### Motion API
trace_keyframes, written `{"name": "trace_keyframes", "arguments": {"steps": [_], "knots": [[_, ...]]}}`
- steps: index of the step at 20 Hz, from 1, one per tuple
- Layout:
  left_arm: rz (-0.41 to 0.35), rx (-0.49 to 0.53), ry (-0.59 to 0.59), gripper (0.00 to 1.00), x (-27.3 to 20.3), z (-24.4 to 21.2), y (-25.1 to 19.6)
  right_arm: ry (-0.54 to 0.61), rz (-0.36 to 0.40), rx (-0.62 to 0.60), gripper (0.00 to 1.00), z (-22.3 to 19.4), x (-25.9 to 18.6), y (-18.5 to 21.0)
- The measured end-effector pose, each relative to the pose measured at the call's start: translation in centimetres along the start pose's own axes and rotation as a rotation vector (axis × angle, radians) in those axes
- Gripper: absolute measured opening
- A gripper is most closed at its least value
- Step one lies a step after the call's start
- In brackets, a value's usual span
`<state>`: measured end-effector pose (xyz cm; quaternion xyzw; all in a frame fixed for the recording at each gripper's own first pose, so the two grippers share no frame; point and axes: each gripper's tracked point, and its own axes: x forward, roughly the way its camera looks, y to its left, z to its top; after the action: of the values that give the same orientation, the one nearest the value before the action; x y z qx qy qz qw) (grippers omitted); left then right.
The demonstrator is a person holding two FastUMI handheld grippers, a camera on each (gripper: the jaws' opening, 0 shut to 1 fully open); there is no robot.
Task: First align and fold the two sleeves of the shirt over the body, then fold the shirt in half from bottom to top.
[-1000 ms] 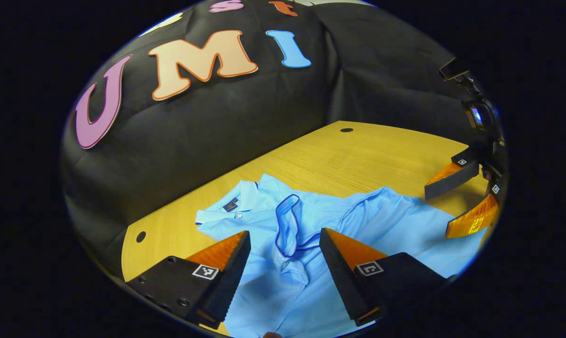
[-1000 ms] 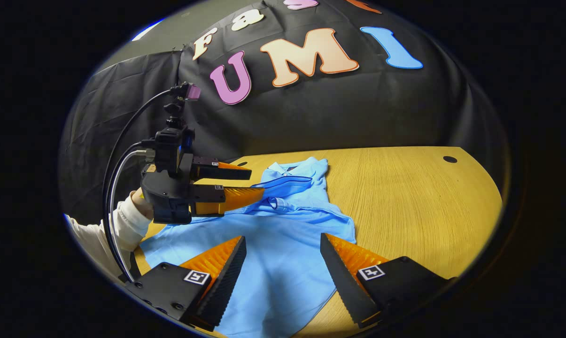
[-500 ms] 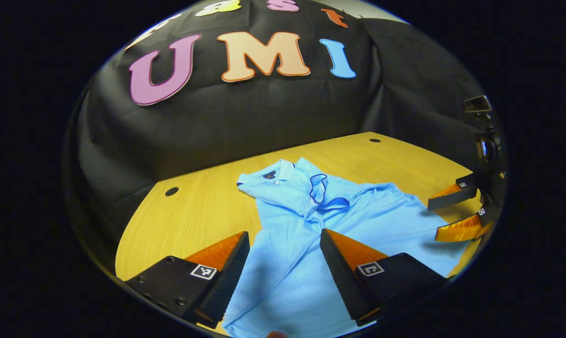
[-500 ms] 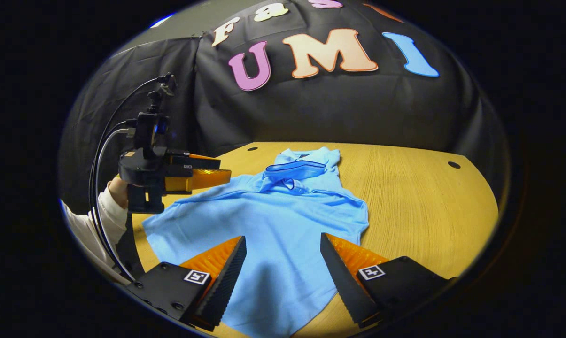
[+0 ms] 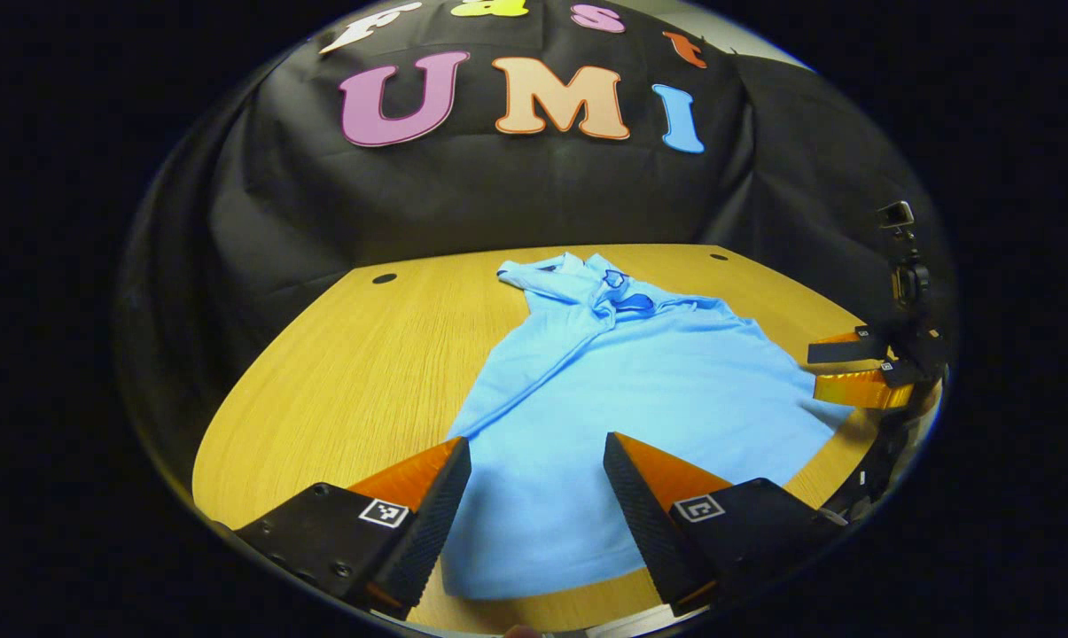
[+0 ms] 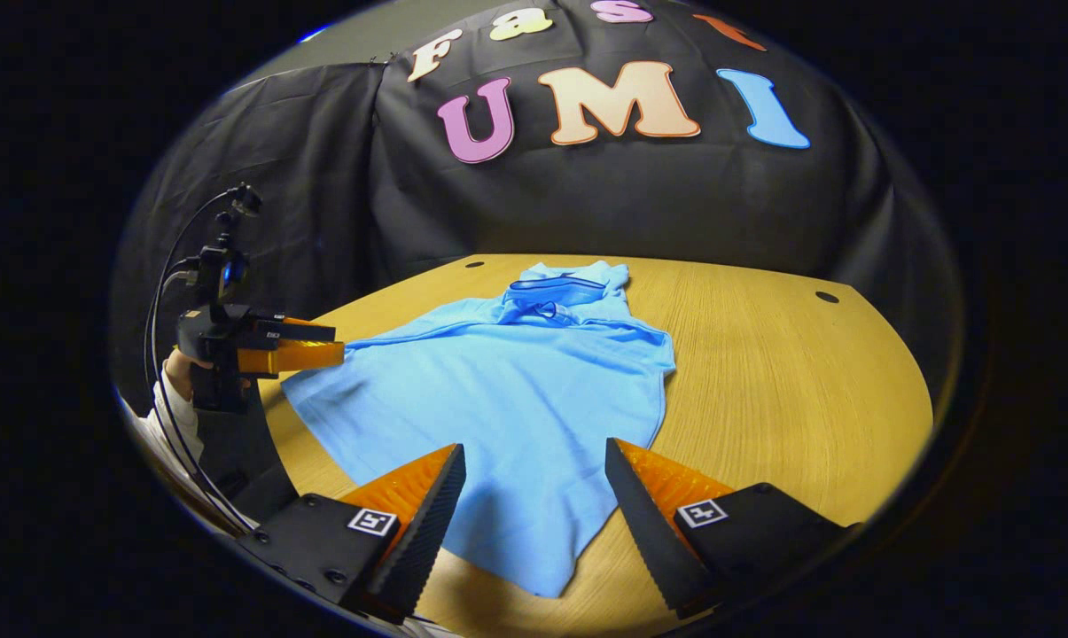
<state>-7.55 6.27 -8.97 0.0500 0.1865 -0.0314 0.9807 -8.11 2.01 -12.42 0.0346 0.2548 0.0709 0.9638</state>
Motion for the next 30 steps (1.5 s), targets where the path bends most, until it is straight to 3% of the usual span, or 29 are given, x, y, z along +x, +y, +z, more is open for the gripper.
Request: {"name": "trace_keyframes", "arguments": {"steps": [7,16,18,19,20,23,24,26,30], "knots": [[0.014,-0.044,0.062,0.93,-2.0,-4.0,0.5,0.052,-0.014,-0.024,0.99,-2.0,-0.5,0.7],[0.008,-0.048,0.054,0.91,-1.9,-4.6,0.2,0.07,-0.013,-0.071,0.97,-2.6,0.0,1.4],[-0.027,-0.023,0.04,0.82,-1.8,-4.6,-0.8,0.07,-0.005,-0.068,0.83,-2.7,0.2,1.8],[-0.043,-0.016,0.034,0.77,-1.7,-4.6,-1.2,0.073,0.004,-0.071,0.82,-2.7,0.1,2.2],[-0.066,-0.007,0.028,0.61,-1.7,-4.5,-1.8,0.074,0.009,-0.077,0.7,-2.7,0.2,2.5],[-0.095,-0.013,0.003,0.18,-1.3,-4.4,-2.9,0.074,0.041,-0.066,0.49,-2.7,0.4,3.5],[-0.087,-0.001,0.0,0.04,-1.3,-4.3,-2.8,0.075,0.053,-0.056,0.34,-2.7,0.4,3.8],[-0.073,0.021,0.0,0.04,-1.3,-4.4,-3.0,0.072,0.054,-0.049,0.1,-2.6,0.4,3.9],[-0.072,0.015,0.005,0.02,-1.3,-4.4,-2.9,0.074,0.056,-0.032,0.06,-2.6,0.4,3.9]]}}
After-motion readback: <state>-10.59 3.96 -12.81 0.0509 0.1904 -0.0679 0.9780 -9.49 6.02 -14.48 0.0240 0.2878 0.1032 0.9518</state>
